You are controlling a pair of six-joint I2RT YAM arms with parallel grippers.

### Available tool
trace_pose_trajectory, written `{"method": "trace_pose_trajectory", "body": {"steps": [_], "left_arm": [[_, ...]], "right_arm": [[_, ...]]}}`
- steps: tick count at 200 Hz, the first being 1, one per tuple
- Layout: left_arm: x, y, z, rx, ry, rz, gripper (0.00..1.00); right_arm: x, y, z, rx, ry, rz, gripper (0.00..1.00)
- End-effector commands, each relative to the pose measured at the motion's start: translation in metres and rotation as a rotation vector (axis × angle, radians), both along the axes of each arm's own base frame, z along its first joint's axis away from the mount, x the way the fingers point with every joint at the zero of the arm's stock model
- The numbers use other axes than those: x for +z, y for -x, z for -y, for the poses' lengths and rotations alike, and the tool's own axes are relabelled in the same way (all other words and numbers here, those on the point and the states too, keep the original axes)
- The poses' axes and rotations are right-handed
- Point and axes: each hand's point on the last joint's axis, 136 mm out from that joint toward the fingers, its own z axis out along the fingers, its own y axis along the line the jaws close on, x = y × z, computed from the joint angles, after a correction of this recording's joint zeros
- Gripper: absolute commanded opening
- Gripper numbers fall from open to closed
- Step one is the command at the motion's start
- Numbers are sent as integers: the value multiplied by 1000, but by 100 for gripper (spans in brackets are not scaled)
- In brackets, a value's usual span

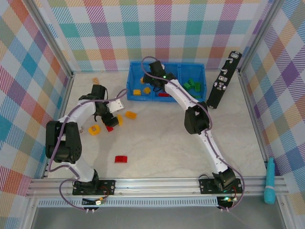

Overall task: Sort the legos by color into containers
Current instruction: Rotate the container at the top-center of the table, then pick up the lego from the middle-left of the table.

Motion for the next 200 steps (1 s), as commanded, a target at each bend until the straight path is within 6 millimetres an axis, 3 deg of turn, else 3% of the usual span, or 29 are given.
{"method": "trace_pose_trajectory", "body": {"steps": [1, 49, 111, 151, 200], "left_arm": [[-3, 4, -3, -17, 27, -6, 83], [-26, -7, -5, -14, 35, 22, 82], [-49, -19, -9, -13, 11, 17, 80], [-62, -23, -12, -9, -5, 0, 77], [-69, -21, -18, 4, -46, -59, 62]], "right_arm": [[55, 3, -15, 72, -36, 108, 71], [93, 18, -19, 164, -36, 155, 79], [142, 45, -14, 307, 36, 255, 81], [154, 56, -10, 335, 52, 275, 81], [157, 60, -6, 346, 84, 281, 80]]}}
